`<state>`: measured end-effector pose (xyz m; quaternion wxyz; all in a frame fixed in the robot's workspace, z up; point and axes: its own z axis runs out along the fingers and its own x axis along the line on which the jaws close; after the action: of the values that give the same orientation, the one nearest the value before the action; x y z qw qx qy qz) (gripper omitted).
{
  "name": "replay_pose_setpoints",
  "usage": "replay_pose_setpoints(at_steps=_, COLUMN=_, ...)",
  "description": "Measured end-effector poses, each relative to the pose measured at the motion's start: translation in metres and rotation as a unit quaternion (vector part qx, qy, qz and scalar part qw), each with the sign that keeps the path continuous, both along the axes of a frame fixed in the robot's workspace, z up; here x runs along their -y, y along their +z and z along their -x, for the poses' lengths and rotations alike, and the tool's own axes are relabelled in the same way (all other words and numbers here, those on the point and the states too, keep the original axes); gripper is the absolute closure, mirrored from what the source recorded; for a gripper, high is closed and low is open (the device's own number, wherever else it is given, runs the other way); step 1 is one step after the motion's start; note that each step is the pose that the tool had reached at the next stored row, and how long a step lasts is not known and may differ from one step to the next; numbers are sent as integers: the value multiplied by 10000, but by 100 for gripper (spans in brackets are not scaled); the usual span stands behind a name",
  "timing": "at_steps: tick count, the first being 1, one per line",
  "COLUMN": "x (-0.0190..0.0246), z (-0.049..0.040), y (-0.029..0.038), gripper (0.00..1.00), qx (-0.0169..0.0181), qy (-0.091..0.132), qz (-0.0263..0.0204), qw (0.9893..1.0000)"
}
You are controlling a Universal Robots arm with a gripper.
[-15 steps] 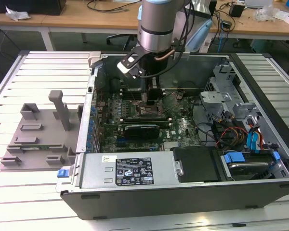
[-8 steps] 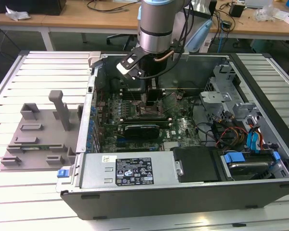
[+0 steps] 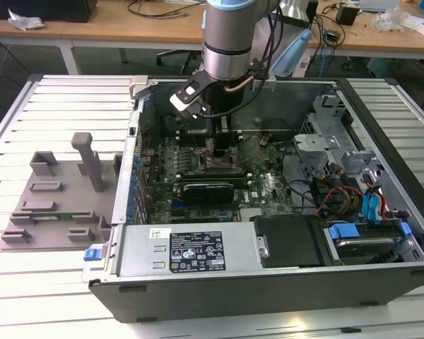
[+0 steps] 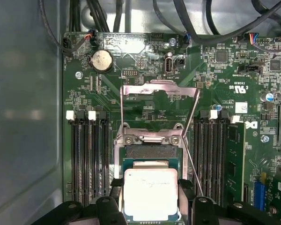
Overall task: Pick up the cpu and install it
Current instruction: 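Place the cpu into insertion slot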
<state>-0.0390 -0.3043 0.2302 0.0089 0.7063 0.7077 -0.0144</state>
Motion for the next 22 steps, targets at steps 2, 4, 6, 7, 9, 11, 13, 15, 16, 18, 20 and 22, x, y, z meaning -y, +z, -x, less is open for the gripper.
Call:
replay_pose_setpoints(at_steps=2, x=0, z=21, y=-83, gripper=45, qx=0, qy=0, qz=0, qw=10000)
replay_pose_setpoints(at_steps=4, x=0, z=24, y=-113, gripper=45, qx=0, qy=0, qz=0, qw=10000)
replay_pose_setpoints(at_steps=6, x=0, z=24, y=-135, gripper=45, qx=0, qy=0, qz=0, qw=10000)
replay_pose_setpoints(at_steps=7, x=0, z=24, y=-151, gripper=45, qx=0, qy=0, qz=1, qw=10000)
replay_pose_setpoints(at_steps=9, x=0, z=24, y=-171, gripper=45, qx=0, qy=0, qz=1, qw=10000)
replay_pose_setpoints(at_steps=11, x=-1, z=24, y=-192, gripper=45, qx=0, qy=0, qz=2, qw=10000)
replay_pose_setpoints(at_steps=13, x=-1, z=24, y=-213, gripper=45, qx=0, qy=0, qz=2, qw=10000)
replay_pose_setpoints(at_steps=15, x=5, z=17, y=-224, gripper=45, qx=0, qy=0, qz=2, qw=10000)
replay_pose_setpoints(at_steps=16, x=6, z=14, y=-226, gripper=45, qx=0, qy=0, qz=2, qw=10000)
replay_pose_setpoints(at_steps=18, x=10, z=11, y=-232, gripper=45, qx=0, qy=-1, qz=2, qw=10000)
replay_pose_setpoints(at_steps=20, x=16, z=9, y=-240, gripper=45, qx=0, qy=0, qz=2, qw=10000)
replay_pose_setpoints(at_steps=22, x=20, z=9, y=-246, gripper=45, qx=0, qy=0, qz=2, qw=10000)
